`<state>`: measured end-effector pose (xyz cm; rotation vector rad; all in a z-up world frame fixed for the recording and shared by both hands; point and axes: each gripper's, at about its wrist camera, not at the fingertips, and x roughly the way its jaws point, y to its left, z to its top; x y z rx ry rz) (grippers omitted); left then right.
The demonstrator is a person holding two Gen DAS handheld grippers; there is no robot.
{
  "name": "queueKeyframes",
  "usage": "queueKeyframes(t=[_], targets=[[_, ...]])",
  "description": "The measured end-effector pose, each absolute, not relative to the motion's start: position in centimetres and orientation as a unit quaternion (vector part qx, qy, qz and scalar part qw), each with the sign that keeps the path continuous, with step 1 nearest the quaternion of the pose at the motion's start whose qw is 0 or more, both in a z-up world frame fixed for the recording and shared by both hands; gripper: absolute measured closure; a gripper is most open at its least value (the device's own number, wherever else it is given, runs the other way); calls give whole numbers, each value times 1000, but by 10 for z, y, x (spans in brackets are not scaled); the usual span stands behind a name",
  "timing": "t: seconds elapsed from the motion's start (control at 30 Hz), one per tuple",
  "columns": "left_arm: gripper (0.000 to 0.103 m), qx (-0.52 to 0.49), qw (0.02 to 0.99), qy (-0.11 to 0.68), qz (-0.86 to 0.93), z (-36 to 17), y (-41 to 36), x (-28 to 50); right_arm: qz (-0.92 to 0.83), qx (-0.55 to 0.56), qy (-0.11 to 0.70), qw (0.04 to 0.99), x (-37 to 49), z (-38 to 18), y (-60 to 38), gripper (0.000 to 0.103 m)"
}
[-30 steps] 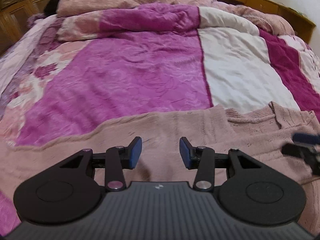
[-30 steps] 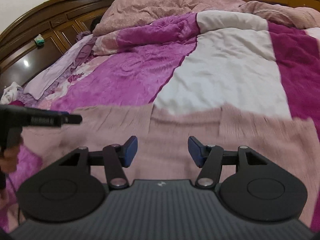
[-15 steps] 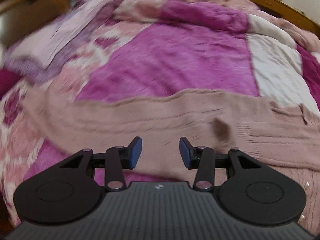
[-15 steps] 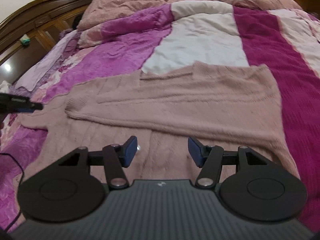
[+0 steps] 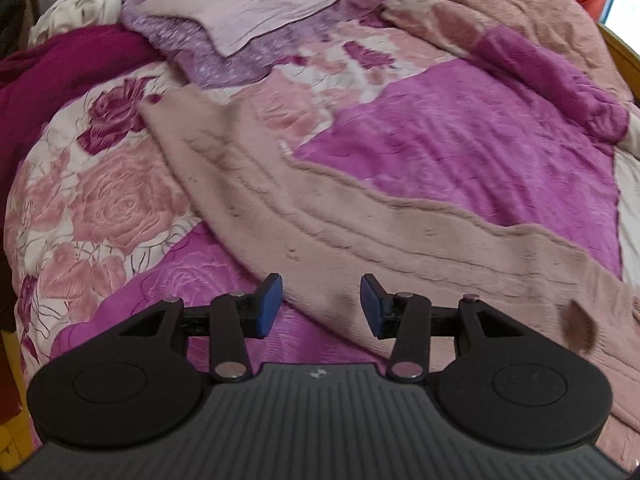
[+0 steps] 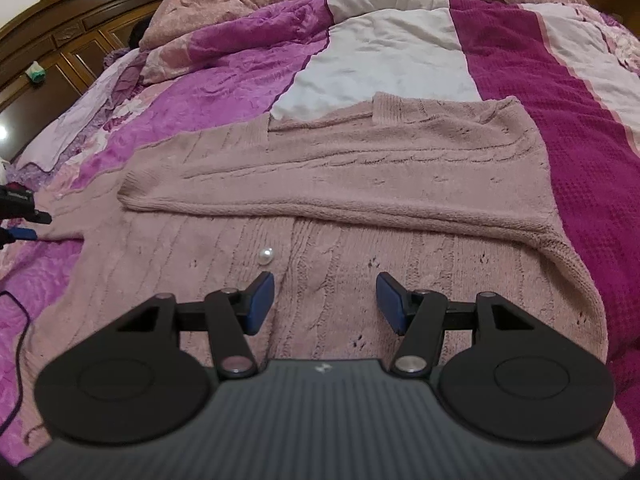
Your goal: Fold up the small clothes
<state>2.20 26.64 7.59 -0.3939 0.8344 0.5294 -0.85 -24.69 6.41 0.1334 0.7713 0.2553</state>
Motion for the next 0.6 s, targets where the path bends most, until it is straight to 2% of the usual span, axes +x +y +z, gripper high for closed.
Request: queueKeyframes(t=[0.6], targets=[[50,-208,867,380,247,56,286,44,104,63,382,916,-9,58,-237,40]])
